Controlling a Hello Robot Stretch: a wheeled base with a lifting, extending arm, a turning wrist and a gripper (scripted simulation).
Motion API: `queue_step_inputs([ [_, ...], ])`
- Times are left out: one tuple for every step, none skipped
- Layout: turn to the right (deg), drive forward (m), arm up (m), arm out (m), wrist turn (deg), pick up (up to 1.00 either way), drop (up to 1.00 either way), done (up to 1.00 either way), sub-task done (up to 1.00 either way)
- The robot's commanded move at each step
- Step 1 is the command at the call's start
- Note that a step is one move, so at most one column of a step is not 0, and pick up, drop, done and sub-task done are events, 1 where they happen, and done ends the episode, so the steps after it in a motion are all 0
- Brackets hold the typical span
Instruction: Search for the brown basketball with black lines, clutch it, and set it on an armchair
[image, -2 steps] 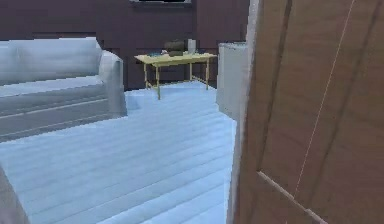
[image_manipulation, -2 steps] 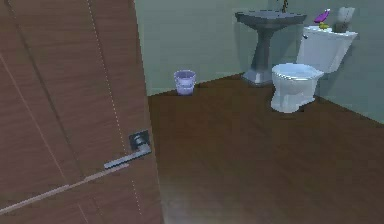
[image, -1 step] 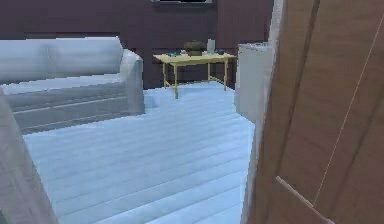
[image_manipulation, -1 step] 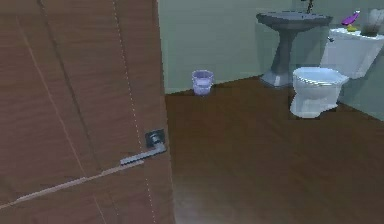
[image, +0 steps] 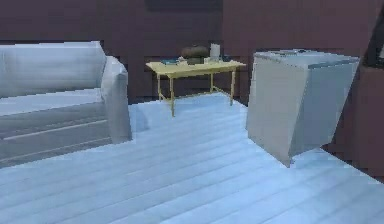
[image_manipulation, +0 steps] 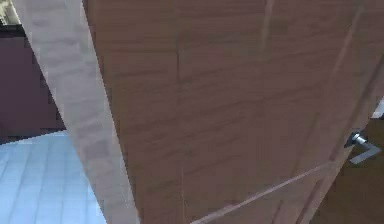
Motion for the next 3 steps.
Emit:
queue_step_inputs([
  [-45.0, 0.00, 0.00, 0.00, 0.0, 0.00, 0.00, 0.00, 0.00],
  [-30.0, 0.00, 0.00, 0.00, 0.0, 0.00, 0.00, 0.00, 0.00],
  [0.0, 0.50, 0.00, 0.00, 0.0, 0.00, 0.00, 0.00, 0.00],
])
